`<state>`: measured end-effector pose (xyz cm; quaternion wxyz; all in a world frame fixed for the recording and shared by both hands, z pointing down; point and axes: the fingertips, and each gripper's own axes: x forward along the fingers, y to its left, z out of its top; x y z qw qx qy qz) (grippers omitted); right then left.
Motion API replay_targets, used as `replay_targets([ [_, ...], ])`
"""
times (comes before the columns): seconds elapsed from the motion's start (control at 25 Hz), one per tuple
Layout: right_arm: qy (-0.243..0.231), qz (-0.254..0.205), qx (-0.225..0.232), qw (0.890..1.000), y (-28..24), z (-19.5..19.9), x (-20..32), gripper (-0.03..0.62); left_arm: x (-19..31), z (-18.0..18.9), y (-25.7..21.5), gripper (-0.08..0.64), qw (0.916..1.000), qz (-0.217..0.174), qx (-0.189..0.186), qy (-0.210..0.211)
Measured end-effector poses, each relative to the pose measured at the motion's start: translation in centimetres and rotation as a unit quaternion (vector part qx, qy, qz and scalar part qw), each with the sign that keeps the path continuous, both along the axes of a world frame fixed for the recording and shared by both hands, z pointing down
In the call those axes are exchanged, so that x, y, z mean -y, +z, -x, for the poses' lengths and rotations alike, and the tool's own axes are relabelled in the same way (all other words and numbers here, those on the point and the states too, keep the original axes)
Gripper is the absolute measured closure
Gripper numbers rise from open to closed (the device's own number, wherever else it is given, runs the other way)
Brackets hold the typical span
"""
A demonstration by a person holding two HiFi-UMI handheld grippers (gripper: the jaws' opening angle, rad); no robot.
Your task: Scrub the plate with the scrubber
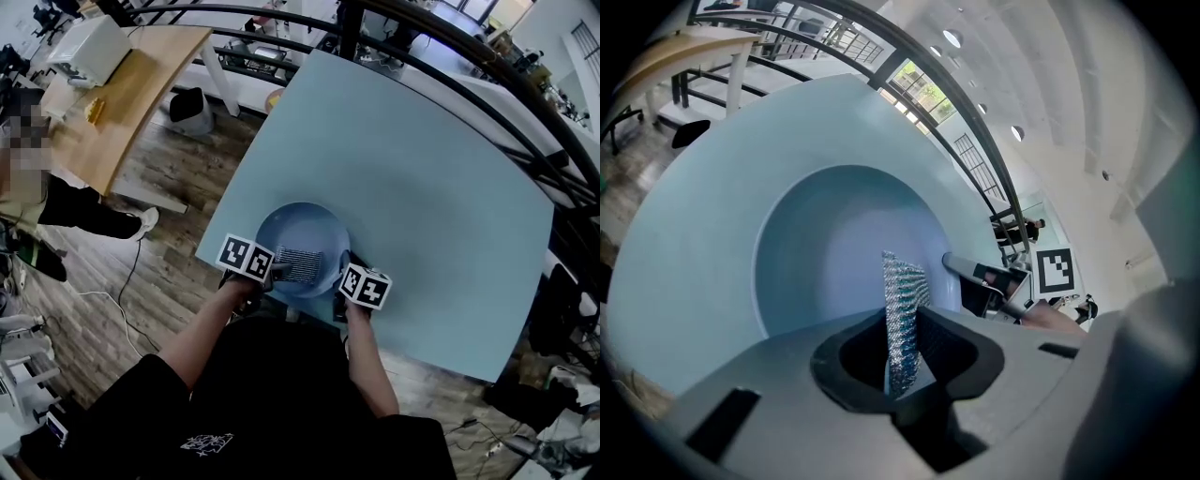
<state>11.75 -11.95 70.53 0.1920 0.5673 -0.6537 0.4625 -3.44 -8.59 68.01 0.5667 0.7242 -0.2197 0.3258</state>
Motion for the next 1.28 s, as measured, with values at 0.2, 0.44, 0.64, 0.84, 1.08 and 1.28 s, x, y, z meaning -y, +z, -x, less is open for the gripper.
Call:
replay_targets([
  [0.2, 0.002, 0.000, 0.001, 1.000, 0.0, 0.0, 0.1, 0.575, 0.6, -1.3, 0.2, 0.476, 0.9999, 0.000, -0.007, -0.008],
  [0.44, 0.004, 0.003, 0.000, 1.000, 0.2, 0.1, 0.0, 0.575, 1.6, -2.2, 0.5, 0.476, 0.9997, -0.002, -0.014, -0.020],
  [0.64, 0.006, 0.003, 0.000, 1.000, 0.1, 0.3, -0.1, 0.575, 2.8, -3.0, 0.5, 0.476, 0.9992, -0.005, -0.021, -0.033],
  [0.84, 0.008, 0.004, 0.002, 1.000, 0.2, 0.3, -0.1, 0.575, 3.8, -3.7, 0.6, 0.476, 0.9989, -0.011, -0.022, -0.041],
  [1.08, 0.008, 0.004, 0.002, 1.000, 0.1, 0.2, -0.1, 0.575, 5.4, -2.8, 0.4, 0.476, 0.9979, -0.021, -0.018, -0.059],
  [1.28, 0.006, 0.004, 0.001, 1.000, 0.1, 0.3, 0.0, 0.575, 7.2, -1.1, 0.3, 0.476, 0.9960, -0.032, -0.010, -0.083],
])
